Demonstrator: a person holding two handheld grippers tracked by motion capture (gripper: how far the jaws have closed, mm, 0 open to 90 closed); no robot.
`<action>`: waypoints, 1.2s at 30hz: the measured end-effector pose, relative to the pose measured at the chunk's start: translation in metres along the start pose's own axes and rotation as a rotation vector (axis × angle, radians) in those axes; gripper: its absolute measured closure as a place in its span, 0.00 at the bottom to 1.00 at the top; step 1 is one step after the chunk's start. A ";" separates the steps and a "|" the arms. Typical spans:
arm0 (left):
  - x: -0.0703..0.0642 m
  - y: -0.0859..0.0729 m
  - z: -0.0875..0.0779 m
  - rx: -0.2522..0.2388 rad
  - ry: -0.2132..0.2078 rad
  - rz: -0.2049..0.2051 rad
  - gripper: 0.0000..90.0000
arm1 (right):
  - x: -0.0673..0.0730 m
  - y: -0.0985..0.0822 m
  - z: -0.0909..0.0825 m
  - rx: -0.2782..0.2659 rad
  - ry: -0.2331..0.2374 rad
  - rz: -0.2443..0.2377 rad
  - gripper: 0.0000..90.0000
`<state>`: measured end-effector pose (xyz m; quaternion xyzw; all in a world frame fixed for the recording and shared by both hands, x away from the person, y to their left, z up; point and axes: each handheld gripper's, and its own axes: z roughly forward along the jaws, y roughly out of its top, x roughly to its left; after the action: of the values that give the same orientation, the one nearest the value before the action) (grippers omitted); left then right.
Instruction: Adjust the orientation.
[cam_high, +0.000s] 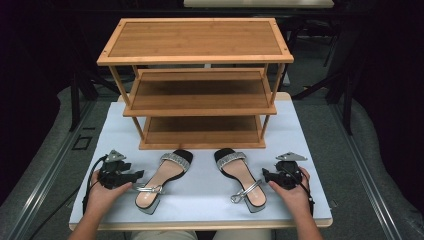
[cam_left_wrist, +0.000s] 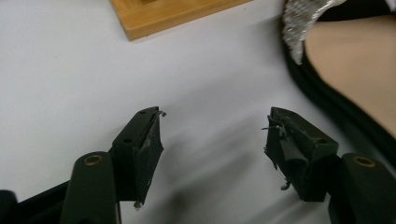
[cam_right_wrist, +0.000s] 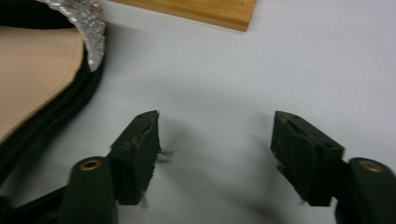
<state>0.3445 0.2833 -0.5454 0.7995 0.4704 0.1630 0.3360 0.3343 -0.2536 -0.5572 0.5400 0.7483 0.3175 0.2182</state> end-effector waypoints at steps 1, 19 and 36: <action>-0.002 0.002 -0.004 0.005 0.011 0.013 0.41 | -0.001 0.001 -0.002 0.004 0.007 0.006 0.41; -0.003 0.012 -0.047 0.019 -0.063 -0.050 0.42 | 0.010 0.023 -0.039 0.059 0.057 -0.019 0.47; -0.018 0.056 -0.053 0.206 -0.108 0.017 0.45 | 0.031 0.052 -0.059 0.095 0.159 -0.087 0.48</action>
<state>0.3412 0.2691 -0.4673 0.8414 0.4590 0.0731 0.2757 0.3201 -0.2272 -0.4781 0.4899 0.8003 0.3136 0.1459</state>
